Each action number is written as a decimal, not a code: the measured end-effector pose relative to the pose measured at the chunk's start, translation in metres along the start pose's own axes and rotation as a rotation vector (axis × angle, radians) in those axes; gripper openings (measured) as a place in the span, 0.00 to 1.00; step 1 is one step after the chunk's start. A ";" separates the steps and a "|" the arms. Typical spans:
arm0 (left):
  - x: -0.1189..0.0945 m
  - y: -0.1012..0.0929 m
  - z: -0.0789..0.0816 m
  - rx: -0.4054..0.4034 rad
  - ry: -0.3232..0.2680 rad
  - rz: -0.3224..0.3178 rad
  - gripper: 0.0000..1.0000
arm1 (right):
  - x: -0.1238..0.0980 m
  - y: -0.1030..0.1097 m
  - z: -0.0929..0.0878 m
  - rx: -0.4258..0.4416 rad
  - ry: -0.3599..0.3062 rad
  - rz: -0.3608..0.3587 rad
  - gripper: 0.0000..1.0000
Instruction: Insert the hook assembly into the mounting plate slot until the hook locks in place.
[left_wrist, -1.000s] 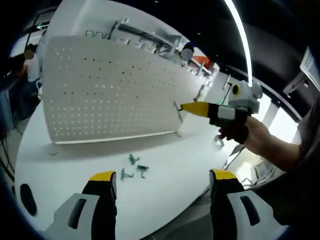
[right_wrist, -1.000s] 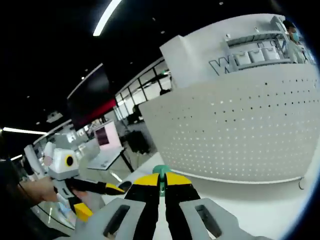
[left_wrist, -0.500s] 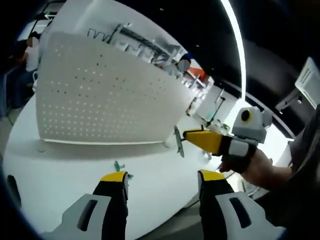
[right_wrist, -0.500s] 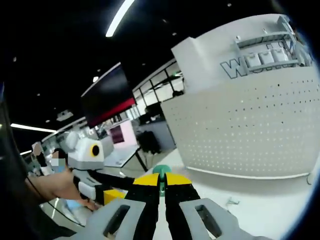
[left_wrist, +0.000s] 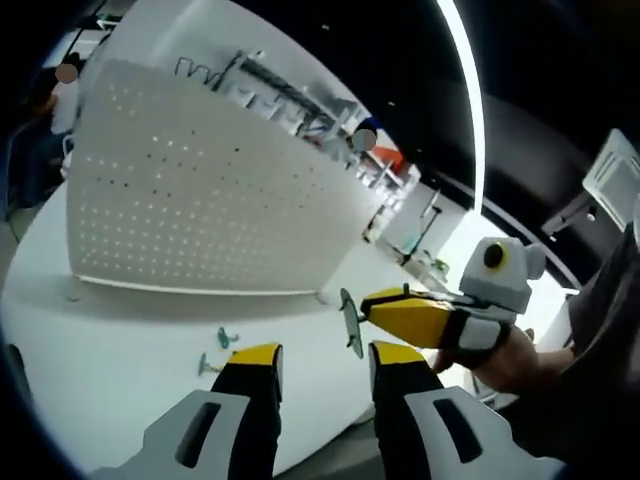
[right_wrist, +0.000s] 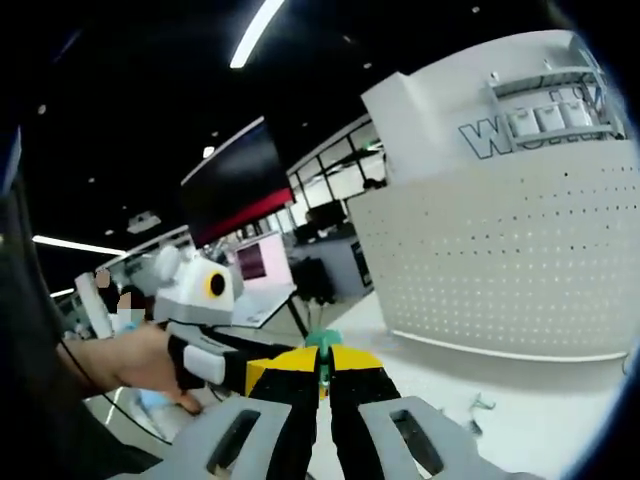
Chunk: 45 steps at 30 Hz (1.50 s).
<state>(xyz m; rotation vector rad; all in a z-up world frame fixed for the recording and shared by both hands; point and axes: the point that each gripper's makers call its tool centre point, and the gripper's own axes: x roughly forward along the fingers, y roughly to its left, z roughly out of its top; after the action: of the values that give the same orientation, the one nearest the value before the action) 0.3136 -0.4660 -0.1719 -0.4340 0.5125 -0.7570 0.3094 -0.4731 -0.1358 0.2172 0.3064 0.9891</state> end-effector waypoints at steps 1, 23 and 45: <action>0.000 0.001 0.000 0.000 0.001 0.001 0.34 | 0.000 0.000 0.000 0.001 -0.002 0.001 0.01; 0.005 -0.016 -0.001 0.015 0.002 -0.093 0.07 | -0.001 0.004 -0.003 -0.025 -0.017 -0.010 0.01; 0.003 -0.003 -0.012 0.130 0.088 0.036 0.02 | 0.001 0.007 -0.017 -0.029 0.045 0.009 0.04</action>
<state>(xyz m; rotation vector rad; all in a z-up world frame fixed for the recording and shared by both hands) 0.3073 -0.4721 -0.1804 -0.2708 0.5488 -0.7722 0.2985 -0.4673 -0.1493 0.1698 0.3320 1.0074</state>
